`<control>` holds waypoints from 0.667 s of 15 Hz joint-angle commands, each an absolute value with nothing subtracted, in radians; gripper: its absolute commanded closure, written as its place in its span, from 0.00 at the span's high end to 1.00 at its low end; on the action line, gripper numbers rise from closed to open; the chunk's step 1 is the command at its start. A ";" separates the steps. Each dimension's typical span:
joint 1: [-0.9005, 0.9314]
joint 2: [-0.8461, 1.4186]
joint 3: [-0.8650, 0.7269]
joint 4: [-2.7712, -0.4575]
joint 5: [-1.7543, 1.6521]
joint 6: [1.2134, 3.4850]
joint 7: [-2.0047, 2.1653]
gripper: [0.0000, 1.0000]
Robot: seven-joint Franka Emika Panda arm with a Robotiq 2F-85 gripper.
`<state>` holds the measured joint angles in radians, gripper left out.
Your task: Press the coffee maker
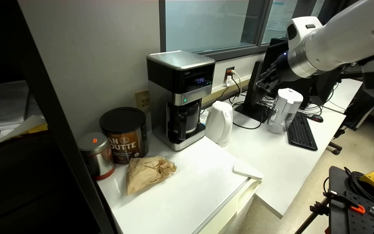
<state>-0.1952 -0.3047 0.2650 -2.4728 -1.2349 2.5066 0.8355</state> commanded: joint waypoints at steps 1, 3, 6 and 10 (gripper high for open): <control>-0.128 -0.219 0.211 -2.394 -1.462 2.482 1.031 0.01; -0.091 -0.175 0.177 -2.365 -1.560 2.474 1.127 0.00; -0.046 -0.113 0.132 -2.327 -1.661 2.472 1.239 0.00; -0.009 -0.039 0.093 -2.276 -1.756 2.479 1.354 0.00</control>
<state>-0.0485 -0.1067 0.1268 -2.3366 -1.6890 2.4879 1.2720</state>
